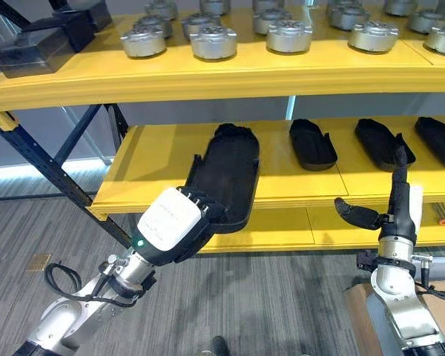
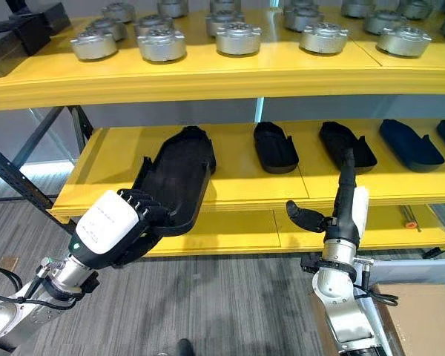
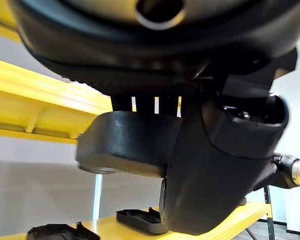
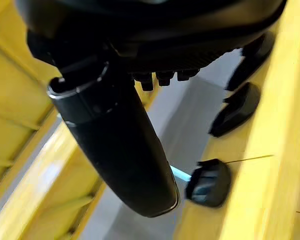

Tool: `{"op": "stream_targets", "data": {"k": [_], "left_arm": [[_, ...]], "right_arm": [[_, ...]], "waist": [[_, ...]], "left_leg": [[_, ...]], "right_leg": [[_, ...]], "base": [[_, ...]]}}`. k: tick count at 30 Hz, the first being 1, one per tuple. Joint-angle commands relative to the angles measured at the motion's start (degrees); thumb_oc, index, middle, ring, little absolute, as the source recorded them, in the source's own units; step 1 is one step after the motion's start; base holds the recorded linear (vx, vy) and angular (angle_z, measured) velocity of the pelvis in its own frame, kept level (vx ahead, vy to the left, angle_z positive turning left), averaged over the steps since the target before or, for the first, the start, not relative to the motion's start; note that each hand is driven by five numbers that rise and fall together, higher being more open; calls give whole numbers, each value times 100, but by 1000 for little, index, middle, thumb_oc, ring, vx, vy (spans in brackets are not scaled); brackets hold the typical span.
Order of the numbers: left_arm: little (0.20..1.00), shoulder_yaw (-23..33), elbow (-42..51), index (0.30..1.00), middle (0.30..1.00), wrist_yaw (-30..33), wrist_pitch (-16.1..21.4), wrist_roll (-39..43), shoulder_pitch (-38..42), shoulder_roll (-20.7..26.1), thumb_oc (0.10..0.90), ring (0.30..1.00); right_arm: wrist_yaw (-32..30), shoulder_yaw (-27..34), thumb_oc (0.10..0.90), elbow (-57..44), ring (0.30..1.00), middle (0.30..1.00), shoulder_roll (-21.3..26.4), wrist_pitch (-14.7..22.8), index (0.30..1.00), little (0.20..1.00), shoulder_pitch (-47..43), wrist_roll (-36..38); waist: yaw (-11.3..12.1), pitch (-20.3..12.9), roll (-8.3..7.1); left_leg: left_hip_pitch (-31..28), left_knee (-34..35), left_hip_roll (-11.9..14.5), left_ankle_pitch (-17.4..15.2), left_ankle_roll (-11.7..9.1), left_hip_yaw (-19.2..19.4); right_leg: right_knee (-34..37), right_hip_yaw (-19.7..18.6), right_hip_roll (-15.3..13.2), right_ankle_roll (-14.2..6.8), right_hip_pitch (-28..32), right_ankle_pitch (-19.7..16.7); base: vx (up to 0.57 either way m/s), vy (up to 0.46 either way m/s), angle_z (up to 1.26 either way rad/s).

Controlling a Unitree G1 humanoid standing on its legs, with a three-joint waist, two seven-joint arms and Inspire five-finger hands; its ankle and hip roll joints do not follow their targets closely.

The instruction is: Move parts from the plastic box to the shelf.

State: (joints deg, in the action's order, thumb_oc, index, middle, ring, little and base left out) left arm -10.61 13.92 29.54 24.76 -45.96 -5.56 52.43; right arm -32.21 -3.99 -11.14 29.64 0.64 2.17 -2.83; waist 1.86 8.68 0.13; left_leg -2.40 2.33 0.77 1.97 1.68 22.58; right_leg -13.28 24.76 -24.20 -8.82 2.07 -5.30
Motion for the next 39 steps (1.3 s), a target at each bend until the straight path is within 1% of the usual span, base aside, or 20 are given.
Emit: {"op": "stream_targets", "data": {"k": [1,4,7,8,9,11,14,18,20,21,23,25,26,28,29,30,31,32,35,39], "left_arm": [[300,516,437,300,300,780,-223,376,809,123,400,300],[300,341,374,300,300,875,-453,493,985,-64,400,300],[300,413,451,300,300,851,-489,484,920,-331,400,300],[300,464,487,300,300,788,-461,365,817,-474,400,300],[300,478,500,300,300,783,-456,348,792,-491,400,300],[300,563,583,300,300,673,-275,83,580,-711,400,300],[300,747,600,300,300,667,-231,48,329,-658,400,300],[300,812,489,300,300,693,-311,178,235,-486,400,300],[300,826,459,300,300,700,-426,215,205,-382,400,300],[300,783,433,300,300,763,-510,310,288,-324,400,300],[300,811,408,300,300,779,-547,369,354,-333,400,300],[300,874,417,300,300,715,-559,421,321,-357,400,300],[300,951,427,300,300,580,-603,505,200,-410,400,300],[300,1004,454,300,300,639,-670,536,52,-446,400,300],[300,1099,515,300,300,667,-733,594,-108,-502,400,300],[300,1118,536,300,300,662,-736,602,-139,-513,400,300],[300,1226,627,300,300,701,-767,608,-329,-556,400,300],[300,1251,649,300,300,699,-767,610,-366,-566,400,300],[300,1428,725,300,300,780,-828,663,-647,-586,400,300],[300,1506,700,300,300,663,-1052,962,-712,-588,400,300]], "right_arm": [[-99,89,900,-466,1000,1000,464,356,1000,1000,-957,-354],[-119,-19,900,-662,1000,1000,594,329,1000,1000,-1036,-523],[-231,37,900,-712,1000,1000,635,391,1000,1000,-1012,-1090],[-226,73,900,-702,1000,1000,645,482,1000,1000,-967,-1249],[-226,67,900,-701,1000,1000,649,495,1000,1000,-958,-1258],[-241,287,900,-753,1000,1000,613,775,1000,1000,-590,-1439],[-140,480,900,-767,1000,1000,635,1109,1000,1000,-290,-1325],[-211,428,900,-775,1000,1000,657,1214,1000,1000,-181,-1278],[-162,356,900,-754,1000,1000,718,1297,1000,1000,-180,-1479],[-82,238,900,-754,1000,1000,827,1251,1000,1000,-234,-1693],[-42,167,900,-732,1000,1000,947,1123,1000,1000,-237,-1734],[-24,174,900,-684,1000,1000,992,1108,1000,1000,-230,-1694],[44,195,900,-684,1000,1000,1012,1187,1000,1000,-199,-1630],[49,232,900,-724,1000,1000,1041,1216,1000,1000,-162,-1555],[119,322,900,-792,1000,1000,1091,1232,1000,1000,-95,-1495],[133,331,900,-806,1000,1000,1101,1227,1000,1000,-80,-1494],[175,369,900,-887,1000,1000,1181,1270,1000,1000,-5,-1519],[185,375,900,-906,1000,1000,1196,1277,1000,1000,12,-1520],[348,505,900,-1032,1000,1000,1472,1472,1000,1000,264,-1309],[703,736,900,-1033,1000,1000,1637,1615,1000,1000,536,-597]], "waist": [[173,-220,38],[156,-172,-26],[114,-124,-90],[54,-104,-117],[50,-116,-104],[-269,-90,-168],[-412,-206,-136],[-449,-256,-52],[-425,-286,2],[-377,-289,13],[-369,-247,-71],[-388,-213,-66],[-432,-212,-53],[-454,-211,-40],[-472,-209,-17],[-471,-212,-17],[-452,-195,-11],[-451,-197,-12],[-465,-186,-36],[-577,-133,72]], "left_leg": [[-542,-302,433,-618,-324,194],[-660,-196,297,-684,-221,368],[-741,-87,143,-705,-181,294],[-753,-51,64,-721,-167,161],[-756,-46,74,-721,-173,162],[-673,-26,-146,-713,-62,-285],[-611,-111,-117,-715,-104,-240],[-592,-594,-260,-1105,-82,-272],[-492,-1235,-309,-1040,-223,-245],[-309,-1954,-275,-744,-420,-284],[60,-2590,17,-467,-598,-160],[202,-2827,381,-620,-631,-39],[139,-2507,723,-662,-577,94],[44,-2150,889,-611,-565,142],[37,-1532,1281,-242,-707,114],[3,-1419,1306,-165,-737,124],[73,-903,1798,492,-961,34],[69,-809,1855,599,-997,15],[85,-293,2506,1408,-1210,-308],[37,-122,2657,1502,-1297,-321]], "right_leg": [[121,170,-76,-504,-221,-674],[50,623,480,-302,-321,-344],[304,577,981,-210,-383,-213],[494,386,1316,-173,-429,-142],[532,388,1339,-164,-413,-151],[753,-502,1849,-106,-756,-232],[919,-681,1914,20,-678,-38],[858,-653,1888,88,-633,164],[789,-500,1961,285,-559,392],[810,-402,1999,443,-437,567],[836,-344,1889,560,-336,670],[752,-327,1872,595,-292,813],[649,-345,1814,590,-277,894],[572,-416,1778,571,-254,948],[521,-530,1746,520,-168,1041],[519,-544,1746,521,-155,1049],[499,-648,1670,476,-34,1129],[491,-664,1666,480,-24,1143],[280,-830,1469,443,-29,1252],[-260,-901,1262,398,-191,1488]], "base": [[-16,194,-20],[42,188,-4],[116,73,-4],[128,19,-2],[174,-17,3],[172,-49,31],[215,-75,89],[170,-59,29],[102,-105,24],[39,-88,25],[30,-63,28],[39,48,18],[44,135,5],[76,254,3],[92,289,-4],[123,423,-25],[71,266,-30],[97,380,-21],[70,411,-37],[29,466,-39]]}}
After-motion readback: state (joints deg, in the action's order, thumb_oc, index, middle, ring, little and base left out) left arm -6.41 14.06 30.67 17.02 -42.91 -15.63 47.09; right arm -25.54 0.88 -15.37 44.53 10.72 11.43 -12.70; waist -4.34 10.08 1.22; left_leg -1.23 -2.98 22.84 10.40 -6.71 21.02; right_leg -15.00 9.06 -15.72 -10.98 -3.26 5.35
